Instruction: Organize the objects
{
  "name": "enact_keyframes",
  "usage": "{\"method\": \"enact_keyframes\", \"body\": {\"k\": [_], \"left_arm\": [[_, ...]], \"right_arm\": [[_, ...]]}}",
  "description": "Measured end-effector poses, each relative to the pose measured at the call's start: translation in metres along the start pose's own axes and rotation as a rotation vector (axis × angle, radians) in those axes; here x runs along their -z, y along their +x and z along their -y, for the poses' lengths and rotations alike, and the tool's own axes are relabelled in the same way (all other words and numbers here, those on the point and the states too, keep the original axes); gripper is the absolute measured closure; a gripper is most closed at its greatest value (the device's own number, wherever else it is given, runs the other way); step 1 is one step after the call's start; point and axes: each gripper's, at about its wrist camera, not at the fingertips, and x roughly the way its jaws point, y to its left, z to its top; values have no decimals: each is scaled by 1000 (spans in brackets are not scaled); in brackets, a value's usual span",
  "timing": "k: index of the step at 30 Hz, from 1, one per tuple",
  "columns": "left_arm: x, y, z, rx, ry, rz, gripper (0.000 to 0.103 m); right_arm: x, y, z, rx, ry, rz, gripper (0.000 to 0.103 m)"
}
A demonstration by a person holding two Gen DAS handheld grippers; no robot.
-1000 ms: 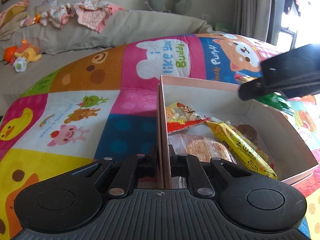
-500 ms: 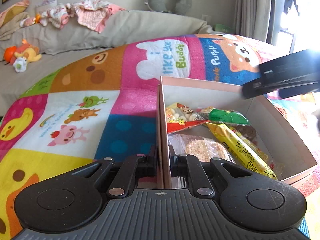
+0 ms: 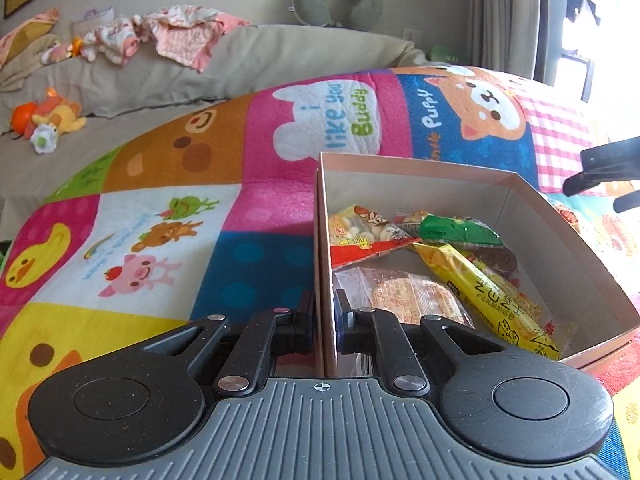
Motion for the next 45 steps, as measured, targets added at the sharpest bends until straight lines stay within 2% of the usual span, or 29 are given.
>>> {"method": "enact_keyframes", "body": {"k": [7,9,11,13,17,19,25,27,29,31,34,39,43,45], "left_arm": [[1,0,1,-3,4,2,91],[1,0,1,-3,5,2,91],[1,0,1,-3,5,2,91],[2,0,1,-5,7,3,91],[2,0,1,-6,7,3,91],[2,0,1,-6,7,3,91],[2,0,1,-5,6,3,91],[2,0,1,-4,5,2,91],[2,0,1,-3,4,2,91],[1,-1,1,-3,3,2,91],[1,-1,1,-3,3,2,91],[1,0,1,-3,3,2,91],[1,-1,1,-2,3,2,91],[2,-1,2,-3,4,2,91]], "right_arm": [[-3,74,-11,54,-59,-65,6],[2,80,-6,51,-59,-79,12],[9,73,3,17,-43,-76,21],[19,60,14,-24,-35,-88,42],[47,30,25,-56,-60,-114,44],[63,11,28,-100,-64,-138,47],[123,-48,18,-203,-170,-157,47],[142,-68,16,-198,-206,-144,43],[160,-89,16,-165,-235,-121,24],[175,-108,20,-119,-267,-76,19],[191,-134,32,-67,-276,-34,18],[205,-167,60,-17,-176,12,12],[213,-161,72,105,-162,-8,12],[214,-159,77,118,-140,-5,12]]}}
